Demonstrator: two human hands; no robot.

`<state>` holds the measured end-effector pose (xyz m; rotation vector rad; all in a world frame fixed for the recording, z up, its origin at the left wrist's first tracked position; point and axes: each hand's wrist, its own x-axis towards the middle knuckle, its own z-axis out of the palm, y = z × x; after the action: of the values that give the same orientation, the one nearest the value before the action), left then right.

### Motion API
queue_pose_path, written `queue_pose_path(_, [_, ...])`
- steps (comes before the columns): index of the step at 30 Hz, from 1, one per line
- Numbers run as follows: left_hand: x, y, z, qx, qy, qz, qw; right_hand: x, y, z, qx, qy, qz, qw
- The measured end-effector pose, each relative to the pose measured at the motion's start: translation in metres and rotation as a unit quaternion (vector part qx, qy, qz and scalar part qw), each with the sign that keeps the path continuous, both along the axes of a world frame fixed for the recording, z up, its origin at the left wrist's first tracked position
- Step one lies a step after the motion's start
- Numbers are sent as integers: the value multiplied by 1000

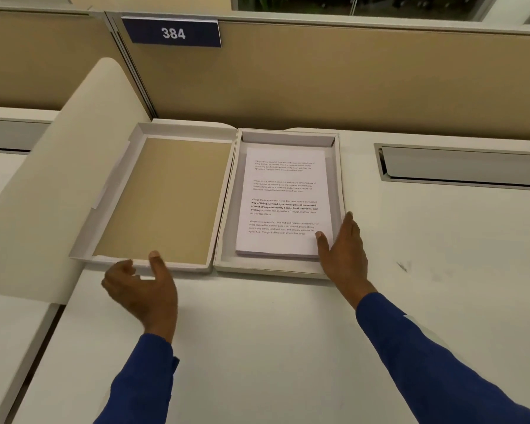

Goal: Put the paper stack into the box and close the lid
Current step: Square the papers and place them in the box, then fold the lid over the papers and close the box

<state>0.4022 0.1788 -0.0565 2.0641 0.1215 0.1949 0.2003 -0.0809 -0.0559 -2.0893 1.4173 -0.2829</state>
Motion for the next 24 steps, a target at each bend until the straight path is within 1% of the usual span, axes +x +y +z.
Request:
queue_pose_path(2, [3, 4, -3, -83, 123, 57, 987, 0, 2, -3, -7, 3, -2, 1000])
queue_pose_path(3, [5, 4, -3, -92, 169, 67, 979, 1, 2, -3, -13, 6, -4, 1000])
queue_pose_path(5, [11, 2, -3, -84, 209, 48, 973, 3, 3, -5, -21, 9, -6, 1000])
queue_pose_path(7, [17, -1, -1, -80, 220, 28, 972, 5, 4, -5, -25, 9, -7, 1000])
queue_pose_path(10, [21, -9, 6, -82, 211, 23, 974, 6, 5, -5, -25, 6, -1, 1000])
queue_pose_path(13, [21, -17, 9, -115, 199, 34, 973, 6, 4, -4, -22, 6, 1, 1000])
queue_pose_path(17, [22, -21, 16, -161, 161, 31, 973, 5, 5, -4, -24, 5, 6, 1000])
queue_pose_path(21, [14, -26, 32, -205, 64, -2, 977, 5, 4, -3, -21, 2, 6, 1000])
queue_pose_path(24, [0, -29, 44, -203, -41, -71, 976, 4, 5, -3, -14, -8, 6, 1000])
